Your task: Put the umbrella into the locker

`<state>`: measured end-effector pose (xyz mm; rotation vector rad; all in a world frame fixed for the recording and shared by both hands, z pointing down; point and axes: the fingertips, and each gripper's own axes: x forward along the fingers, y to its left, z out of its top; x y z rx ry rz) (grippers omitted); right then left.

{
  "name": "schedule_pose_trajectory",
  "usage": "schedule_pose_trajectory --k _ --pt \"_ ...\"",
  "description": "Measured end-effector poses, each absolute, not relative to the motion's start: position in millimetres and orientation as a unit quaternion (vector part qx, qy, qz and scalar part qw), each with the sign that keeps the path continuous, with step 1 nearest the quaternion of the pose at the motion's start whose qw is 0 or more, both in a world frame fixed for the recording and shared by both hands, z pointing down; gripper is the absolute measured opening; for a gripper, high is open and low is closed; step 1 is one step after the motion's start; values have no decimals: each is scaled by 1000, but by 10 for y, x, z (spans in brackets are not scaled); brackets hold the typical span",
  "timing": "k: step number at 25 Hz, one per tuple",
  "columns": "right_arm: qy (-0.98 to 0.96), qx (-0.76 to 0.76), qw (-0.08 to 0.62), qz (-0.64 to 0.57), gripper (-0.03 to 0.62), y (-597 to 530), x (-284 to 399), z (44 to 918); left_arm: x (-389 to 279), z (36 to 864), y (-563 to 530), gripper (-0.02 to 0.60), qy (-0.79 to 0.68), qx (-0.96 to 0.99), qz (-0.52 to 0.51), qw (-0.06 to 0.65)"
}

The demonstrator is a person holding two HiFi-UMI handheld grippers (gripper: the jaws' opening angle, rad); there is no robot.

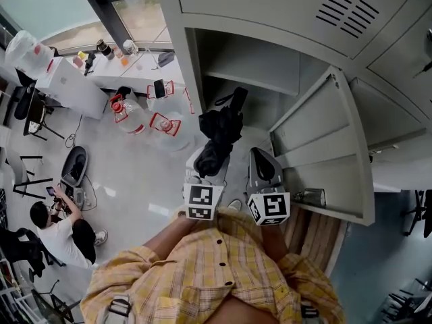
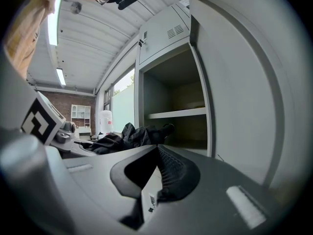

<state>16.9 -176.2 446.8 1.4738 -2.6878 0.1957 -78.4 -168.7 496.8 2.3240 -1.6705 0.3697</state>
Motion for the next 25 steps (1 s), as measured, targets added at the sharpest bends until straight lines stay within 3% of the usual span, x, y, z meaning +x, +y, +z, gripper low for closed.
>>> schedule_pose_trajectory --k 25 --pt "-853 513 49 78 -2 -2111 124 4652 -738 5109 -2546 249 -547 816 129 134"
